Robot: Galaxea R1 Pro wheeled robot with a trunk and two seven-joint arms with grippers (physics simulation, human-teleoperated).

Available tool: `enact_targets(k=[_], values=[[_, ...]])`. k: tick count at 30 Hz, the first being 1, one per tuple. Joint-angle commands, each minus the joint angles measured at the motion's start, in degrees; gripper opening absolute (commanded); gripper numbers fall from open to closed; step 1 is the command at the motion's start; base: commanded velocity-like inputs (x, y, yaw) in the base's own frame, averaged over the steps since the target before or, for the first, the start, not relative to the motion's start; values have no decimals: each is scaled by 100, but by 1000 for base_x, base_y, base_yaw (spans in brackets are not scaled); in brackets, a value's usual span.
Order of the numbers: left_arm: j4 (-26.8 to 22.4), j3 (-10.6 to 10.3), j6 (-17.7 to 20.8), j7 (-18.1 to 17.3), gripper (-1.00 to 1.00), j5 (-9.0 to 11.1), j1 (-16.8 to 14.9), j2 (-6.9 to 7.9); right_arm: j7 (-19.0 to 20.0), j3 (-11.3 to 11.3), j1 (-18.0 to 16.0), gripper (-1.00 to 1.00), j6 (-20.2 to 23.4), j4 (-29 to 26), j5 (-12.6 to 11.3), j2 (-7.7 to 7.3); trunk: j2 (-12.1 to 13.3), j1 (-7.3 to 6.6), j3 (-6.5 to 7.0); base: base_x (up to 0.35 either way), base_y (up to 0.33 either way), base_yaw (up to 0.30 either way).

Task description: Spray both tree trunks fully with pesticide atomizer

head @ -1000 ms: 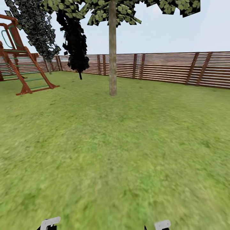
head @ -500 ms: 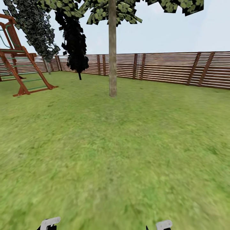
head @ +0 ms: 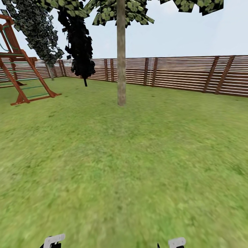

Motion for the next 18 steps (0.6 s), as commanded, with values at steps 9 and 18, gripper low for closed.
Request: enact_targets(k=[9,18], values=[[7,20,-21,32,-100,-61,-4,1,-20,50,-3,100,-15,2,-46,-2,-2,3,-5,340,0,0],[7,20,-21,32,-100,-61,-7,2,-20,50,-3,100,-15,2,-46,-2,-2,3,-5,340,0,0]])
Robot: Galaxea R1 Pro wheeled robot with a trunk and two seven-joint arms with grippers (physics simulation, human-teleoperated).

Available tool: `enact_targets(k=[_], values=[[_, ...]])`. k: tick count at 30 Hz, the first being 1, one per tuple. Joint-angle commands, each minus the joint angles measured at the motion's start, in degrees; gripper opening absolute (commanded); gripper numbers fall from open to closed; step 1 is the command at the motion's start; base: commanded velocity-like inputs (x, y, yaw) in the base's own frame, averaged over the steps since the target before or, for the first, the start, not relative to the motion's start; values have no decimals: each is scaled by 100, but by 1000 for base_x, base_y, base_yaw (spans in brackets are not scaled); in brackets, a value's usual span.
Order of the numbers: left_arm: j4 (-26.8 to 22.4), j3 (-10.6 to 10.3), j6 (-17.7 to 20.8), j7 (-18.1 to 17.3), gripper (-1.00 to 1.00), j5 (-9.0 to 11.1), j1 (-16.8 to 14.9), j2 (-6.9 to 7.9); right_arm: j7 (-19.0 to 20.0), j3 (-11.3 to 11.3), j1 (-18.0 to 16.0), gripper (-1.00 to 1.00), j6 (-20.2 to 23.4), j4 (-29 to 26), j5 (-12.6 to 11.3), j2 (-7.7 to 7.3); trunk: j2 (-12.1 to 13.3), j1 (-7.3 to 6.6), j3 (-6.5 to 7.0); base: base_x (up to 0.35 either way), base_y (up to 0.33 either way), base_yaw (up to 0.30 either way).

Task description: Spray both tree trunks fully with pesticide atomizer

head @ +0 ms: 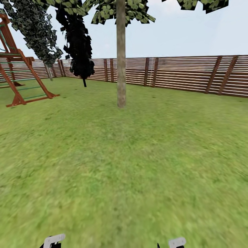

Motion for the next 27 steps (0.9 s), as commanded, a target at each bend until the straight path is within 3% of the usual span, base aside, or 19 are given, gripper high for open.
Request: enact_targets(k=[1,27], values=[[7,20,-21,32,-100,-61,-3,-2,-20,50,-3,100,-15,2,-46,-2,-2,3,-5,340,0,0],[7,20,-21,32,-100,-61,-4,1,-20,50,-3,100,-15,2,-46,-2,-2,3,-5,340,0,0]])
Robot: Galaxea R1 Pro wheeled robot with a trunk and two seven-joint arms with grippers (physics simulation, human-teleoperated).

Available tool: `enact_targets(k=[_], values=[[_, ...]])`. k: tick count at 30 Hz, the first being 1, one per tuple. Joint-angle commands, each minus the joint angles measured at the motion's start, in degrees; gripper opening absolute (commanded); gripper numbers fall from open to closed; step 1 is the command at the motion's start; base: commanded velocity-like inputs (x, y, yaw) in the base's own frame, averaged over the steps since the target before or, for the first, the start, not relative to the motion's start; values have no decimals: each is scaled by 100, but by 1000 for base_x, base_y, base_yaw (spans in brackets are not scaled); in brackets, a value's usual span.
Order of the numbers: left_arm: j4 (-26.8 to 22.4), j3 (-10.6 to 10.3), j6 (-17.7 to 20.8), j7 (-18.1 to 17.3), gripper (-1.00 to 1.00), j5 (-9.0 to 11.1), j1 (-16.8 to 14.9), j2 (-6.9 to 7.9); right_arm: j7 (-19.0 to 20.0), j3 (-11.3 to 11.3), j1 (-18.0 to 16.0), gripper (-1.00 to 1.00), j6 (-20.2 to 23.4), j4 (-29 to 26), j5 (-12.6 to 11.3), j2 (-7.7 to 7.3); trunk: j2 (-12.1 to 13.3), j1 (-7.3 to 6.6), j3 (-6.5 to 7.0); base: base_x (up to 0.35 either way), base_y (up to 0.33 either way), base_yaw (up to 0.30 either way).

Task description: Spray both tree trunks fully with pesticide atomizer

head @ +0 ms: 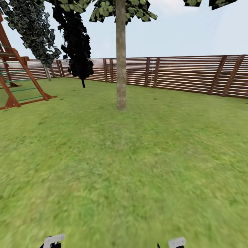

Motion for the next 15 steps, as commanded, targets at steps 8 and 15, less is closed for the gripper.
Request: enact_targets(k=[8,15], values=[[7,20,-21,32,-100,-61,-2,-5,-20,50,-3,100,-15,2,-46,-2,-2,3,-5,340,0,0],[7,20,-21,32,-100,-61,-3,-4,-20,50,-3,100,-15,2,-46,-3,-2,3,-5,340,0,0]])
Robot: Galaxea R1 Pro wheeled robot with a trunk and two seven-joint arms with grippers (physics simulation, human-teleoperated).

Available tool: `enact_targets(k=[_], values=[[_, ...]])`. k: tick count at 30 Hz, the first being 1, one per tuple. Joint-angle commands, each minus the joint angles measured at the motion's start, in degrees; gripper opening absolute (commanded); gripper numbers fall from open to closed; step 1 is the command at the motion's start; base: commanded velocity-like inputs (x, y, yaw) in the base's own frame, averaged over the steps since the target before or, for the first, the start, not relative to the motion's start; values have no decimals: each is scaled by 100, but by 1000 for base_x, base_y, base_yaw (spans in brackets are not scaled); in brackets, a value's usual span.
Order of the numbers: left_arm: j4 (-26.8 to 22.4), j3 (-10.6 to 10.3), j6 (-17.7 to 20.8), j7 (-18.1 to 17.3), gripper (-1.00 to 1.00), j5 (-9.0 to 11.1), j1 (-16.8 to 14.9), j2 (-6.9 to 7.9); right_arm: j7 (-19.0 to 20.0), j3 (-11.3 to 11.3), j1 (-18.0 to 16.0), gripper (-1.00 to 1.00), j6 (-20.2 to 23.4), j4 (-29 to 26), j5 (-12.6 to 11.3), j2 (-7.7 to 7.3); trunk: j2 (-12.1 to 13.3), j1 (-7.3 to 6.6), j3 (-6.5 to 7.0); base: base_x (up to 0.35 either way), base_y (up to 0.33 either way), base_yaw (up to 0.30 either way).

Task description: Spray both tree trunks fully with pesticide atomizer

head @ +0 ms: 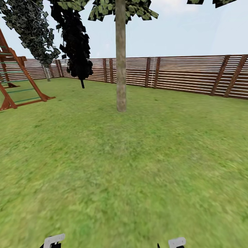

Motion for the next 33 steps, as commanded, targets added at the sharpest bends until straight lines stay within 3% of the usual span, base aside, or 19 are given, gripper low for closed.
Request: enact_targets(k=[1,33], values=[[7,21,-21,33,-100,-62,-9,-1,-20,50,-3,100,-15,2,-46,-1,-2,3,-5,340,0,0],[6,19,-21,31,-100,-69,-8,10,-20,32,-3,100,-23,-6,-55,-1,-2,3,-5,340,0,0]])
